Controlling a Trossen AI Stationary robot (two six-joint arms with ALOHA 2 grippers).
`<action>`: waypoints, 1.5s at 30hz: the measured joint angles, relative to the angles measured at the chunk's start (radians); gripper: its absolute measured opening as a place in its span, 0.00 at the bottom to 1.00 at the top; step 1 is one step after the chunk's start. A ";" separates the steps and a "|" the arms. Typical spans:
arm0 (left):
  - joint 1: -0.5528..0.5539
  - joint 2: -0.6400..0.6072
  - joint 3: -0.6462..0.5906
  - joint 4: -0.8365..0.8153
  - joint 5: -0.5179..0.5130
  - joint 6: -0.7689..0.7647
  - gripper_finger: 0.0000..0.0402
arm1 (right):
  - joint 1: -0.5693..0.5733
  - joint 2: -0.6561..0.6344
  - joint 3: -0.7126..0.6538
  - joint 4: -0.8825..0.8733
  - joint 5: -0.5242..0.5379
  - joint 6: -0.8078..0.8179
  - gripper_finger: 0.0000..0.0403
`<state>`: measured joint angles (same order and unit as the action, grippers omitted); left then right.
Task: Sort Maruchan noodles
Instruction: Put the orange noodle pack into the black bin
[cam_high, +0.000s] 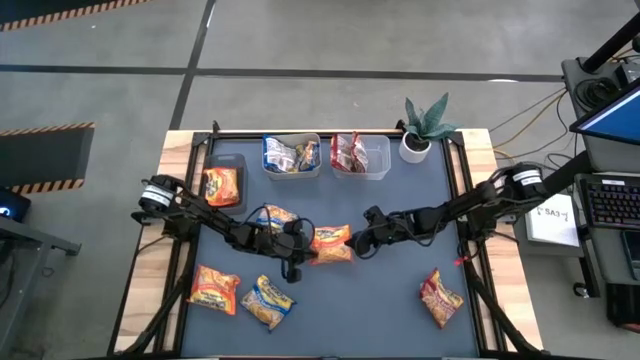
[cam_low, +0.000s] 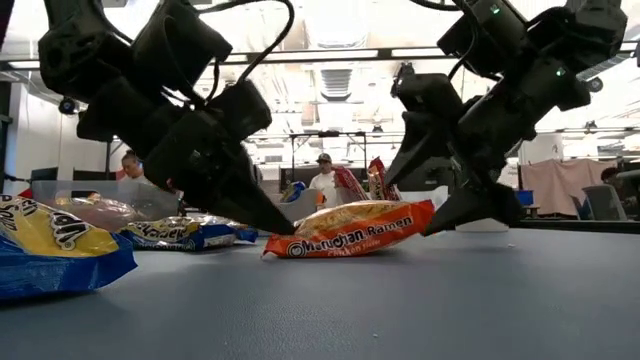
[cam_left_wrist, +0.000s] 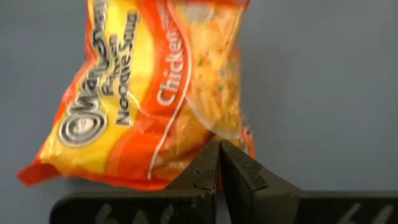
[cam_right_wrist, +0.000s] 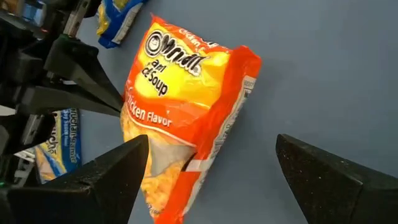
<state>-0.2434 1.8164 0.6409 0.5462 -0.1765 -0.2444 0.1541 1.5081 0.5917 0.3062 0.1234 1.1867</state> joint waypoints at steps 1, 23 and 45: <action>0.001 0.002 -0.004 -0.005 0.001 -0.001 0.00 | 0.000 0.015 0.000 0.037 0.000 -0.007 0.85; 0.001 0.004 -0.016 -0.004 -0.012 -0.009 0.00 | -0.009 0.222 0.004 0.416 0.008 -0.059 0.82; 0.001 0.003 -0.016 0.002 -0.024 -0.004 0.00 | -0.011 0.230 0.027 0.412 0.033 -0.079 0.80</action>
<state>-0.2420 1.8191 0.6250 0.5485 -0.2005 -0.2485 0.1436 1.7382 0.6184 0.7182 0.1561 1.1079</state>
